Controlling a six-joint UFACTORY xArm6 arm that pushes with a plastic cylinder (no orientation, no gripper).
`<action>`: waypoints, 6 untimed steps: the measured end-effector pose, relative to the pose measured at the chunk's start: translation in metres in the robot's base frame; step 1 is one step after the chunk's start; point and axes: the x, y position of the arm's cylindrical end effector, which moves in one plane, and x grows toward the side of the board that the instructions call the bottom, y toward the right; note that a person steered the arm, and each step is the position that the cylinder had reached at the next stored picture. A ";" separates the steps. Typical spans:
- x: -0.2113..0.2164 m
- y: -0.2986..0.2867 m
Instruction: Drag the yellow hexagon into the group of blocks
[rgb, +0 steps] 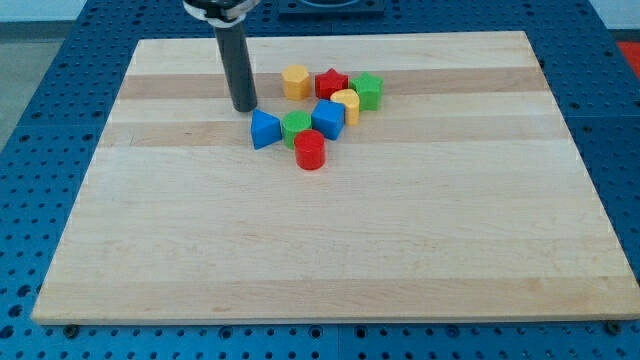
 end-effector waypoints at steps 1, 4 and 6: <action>-0.060 0.000; -0.090 0.038; 0.037 0.091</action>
